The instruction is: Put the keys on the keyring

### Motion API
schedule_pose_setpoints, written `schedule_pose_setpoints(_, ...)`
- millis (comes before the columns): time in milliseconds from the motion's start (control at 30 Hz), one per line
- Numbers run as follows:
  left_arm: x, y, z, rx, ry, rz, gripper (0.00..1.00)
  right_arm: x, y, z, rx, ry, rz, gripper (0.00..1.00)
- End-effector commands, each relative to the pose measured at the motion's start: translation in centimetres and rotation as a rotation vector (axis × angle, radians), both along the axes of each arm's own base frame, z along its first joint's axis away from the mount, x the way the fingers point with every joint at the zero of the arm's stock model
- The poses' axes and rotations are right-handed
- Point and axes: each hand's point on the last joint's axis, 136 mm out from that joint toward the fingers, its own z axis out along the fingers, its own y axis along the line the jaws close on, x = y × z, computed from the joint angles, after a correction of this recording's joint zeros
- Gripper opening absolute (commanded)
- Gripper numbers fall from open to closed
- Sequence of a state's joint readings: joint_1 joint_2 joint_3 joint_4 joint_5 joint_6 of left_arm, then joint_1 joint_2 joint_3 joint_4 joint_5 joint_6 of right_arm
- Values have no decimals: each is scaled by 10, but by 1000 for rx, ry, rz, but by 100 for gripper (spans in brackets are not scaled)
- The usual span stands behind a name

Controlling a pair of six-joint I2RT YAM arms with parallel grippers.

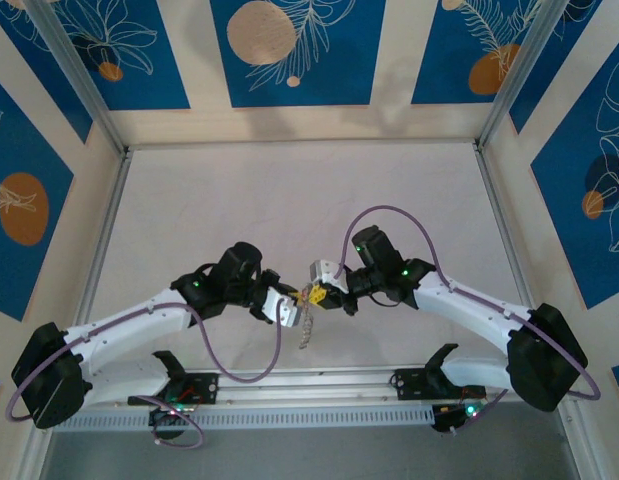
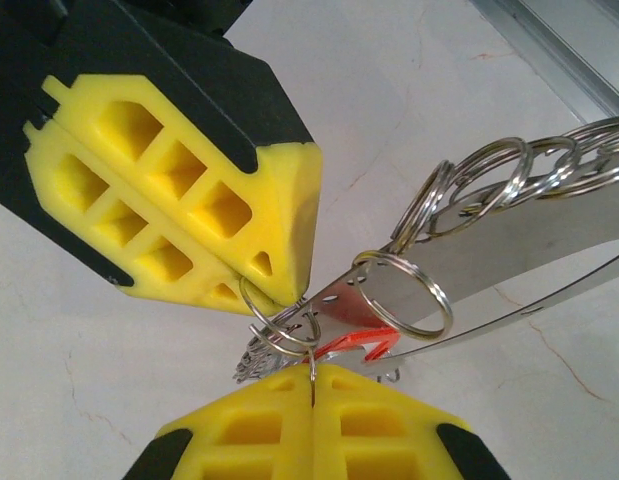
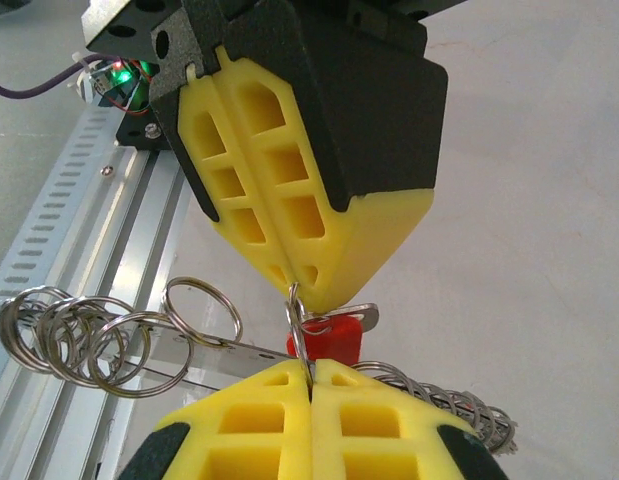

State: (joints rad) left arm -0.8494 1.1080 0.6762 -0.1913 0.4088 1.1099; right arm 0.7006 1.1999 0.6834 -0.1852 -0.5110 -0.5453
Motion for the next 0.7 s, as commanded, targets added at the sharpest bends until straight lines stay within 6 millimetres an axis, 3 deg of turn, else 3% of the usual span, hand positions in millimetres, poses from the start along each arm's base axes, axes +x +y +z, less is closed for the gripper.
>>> schedule_pose_setpoints(0, -9, -2, 0, 1, 14, -30, 0, -1, 1, 11, 57, -3, 8, 0)
schedule_pose_setpoints(300, -5, -4, 10, -18, 4, -15, 0, -12, -1, 8, 62, 30, 35, 0)
schedule_pose_setpoints(433, -6, -2, 6, -9, 17, -10, 0, -2, -3, 9, 79, -2, -32, 0)
schedule_pose_setpoints(667, -6, -12, 16, -91, 105, 38, 0, 6, 0, 20, 186, -11, -109, 0)
